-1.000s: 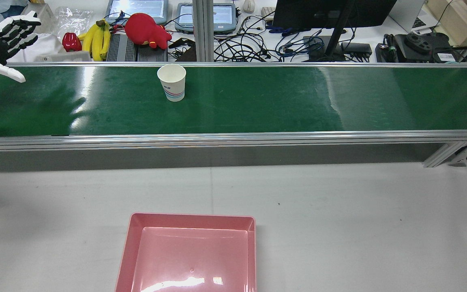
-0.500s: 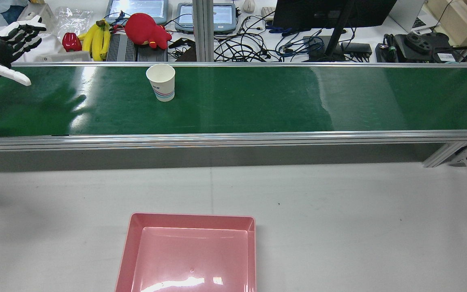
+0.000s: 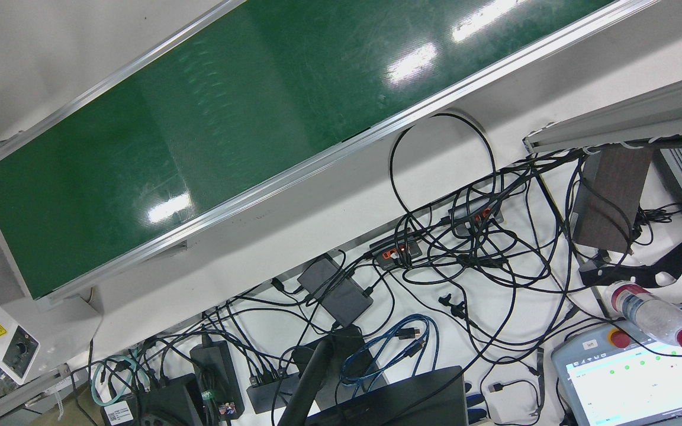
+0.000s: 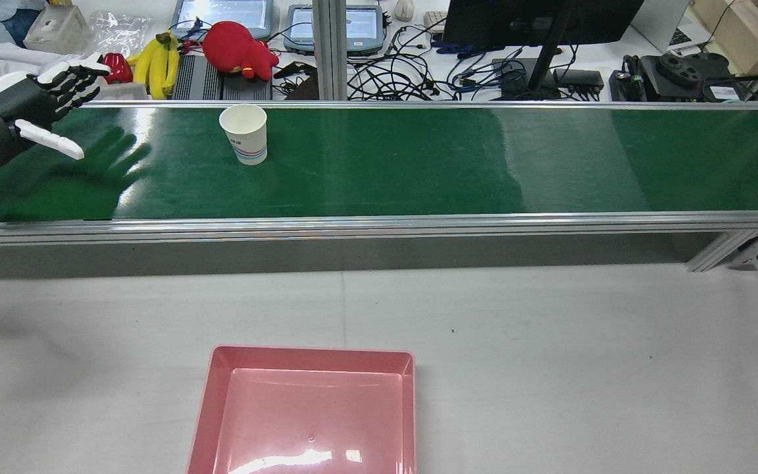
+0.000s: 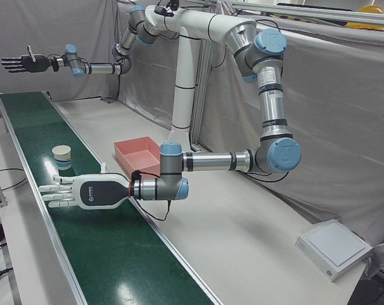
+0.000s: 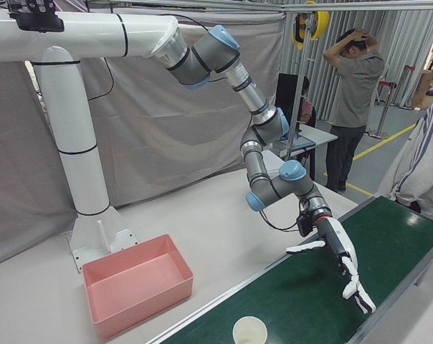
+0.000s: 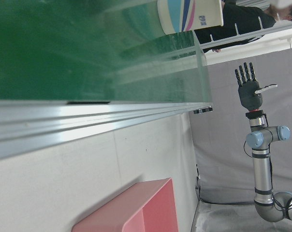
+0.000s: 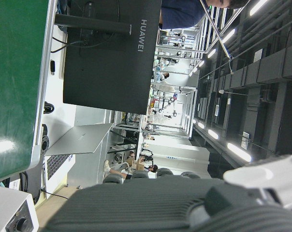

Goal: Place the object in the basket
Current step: 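Move the left hand along the belt toward the approaching white cup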

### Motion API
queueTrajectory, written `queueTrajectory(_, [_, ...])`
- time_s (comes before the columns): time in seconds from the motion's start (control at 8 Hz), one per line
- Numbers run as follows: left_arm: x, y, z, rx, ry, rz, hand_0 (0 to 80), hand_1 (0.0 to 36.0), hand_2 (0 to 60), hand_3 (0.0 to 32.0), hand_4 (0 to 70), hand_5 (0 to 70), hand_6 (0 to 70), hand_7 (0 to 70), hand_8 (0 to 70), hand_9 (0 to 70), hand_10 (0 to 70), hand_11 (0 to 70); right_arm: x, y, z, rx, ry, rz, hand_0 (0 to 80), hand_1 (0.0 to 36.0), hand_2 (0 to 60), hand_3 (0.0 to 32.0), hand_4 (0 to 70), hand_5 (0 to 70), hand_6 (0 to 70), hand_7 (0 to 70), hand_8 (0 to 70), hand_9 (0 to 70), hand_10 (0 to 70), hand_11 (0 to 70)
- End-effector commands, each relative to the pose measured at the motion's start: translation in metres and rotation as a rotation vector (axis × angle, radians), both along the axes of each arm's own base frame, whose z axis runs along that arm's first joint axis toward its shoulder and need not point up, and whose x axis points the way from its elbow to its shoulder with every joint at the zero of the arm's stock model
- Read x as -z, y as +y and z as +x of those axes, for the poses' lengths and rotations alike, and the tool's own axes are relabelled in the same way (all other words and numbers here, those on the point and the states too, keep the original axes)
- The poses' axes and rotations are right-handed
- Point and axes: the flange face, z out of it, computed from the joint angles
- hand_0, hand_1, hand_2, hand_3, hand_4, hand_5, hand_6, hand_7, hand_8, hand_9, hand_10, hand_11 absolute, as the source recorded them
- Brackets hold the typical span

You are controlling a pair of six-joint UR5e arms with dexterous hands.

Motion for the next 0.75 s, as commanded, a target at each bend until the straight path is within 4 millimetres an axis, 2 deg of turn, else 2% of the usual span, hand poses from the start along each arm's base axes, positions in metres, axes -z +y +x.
queueTrajectory(0.0, [0.010,-0.006,0.005,0.004,-0.003,0.008,57.1,15.2,0.0,2.6,0.2,33.3,1.1,0.0,0.0,0.0,1.7,4.7,0.000,0.000,0.000,0.000,0.000,0.000,0.0,0.0,0.0,0.0,0.0,0.0,0.0,0.0,0.0,0.0,0.0,0.0])
queueTrajectory(0.12, [0.014,-0.008,0.004,0.030,-0.001,0.013,56.9,15.2,0.0,3.2,0.0,33.6,1.0,0.0,0.0,0.0,1.9,5.0,0.000,0.000,0.000,0.000,0.000,0.000,0.0,0.0,0.0,0.0,0.0,0.0,0.0,0.0,0.0,0.0,0.0,0.0])
queueTrajectory(0.25, [0.024,-0.014,0.004,0.060,0.010,0.024,56.9,15.7,0.0,5.6,0.0,31.5,0.8,0.0,0.0,0.0,1.7,4.8,0.000,0.000,0.000,0.000,0.000,0.000,0.0,0.0,0.0,0.0,0.0,0.0,0.0,0.0,0.0,0.0,0.0,0.0])
queueTrajectory(0.38, [0.030,-0.017,0.006,0.067,0.010,0.034,57.1,15.6,0.0,3.2,0.6,33.5,1.2,0.0,0.0,0.0,2.0,5.1,0.000,0.000,0.000,0.000,0.000,-0.001,0.0,0.0,0.0,0.0,0.0,0.0,0.0,0.0,0.0,0.0,0.0,0.0])
queueTrajectory(0.62, [0.025,-0.022,0.009,0.075,-0.016,0.027,56.6,15.5,0.0,2.2,0.9,33.8,1.5,0.0,0.0,0.0,2.2,5.3,0.000,0.000,0.000,0.000,0.000,0.000,0.0,0.0,0.0,0.0,0.0,0.0,0.0,0.0,0.0,0.0,0.0,0.0])
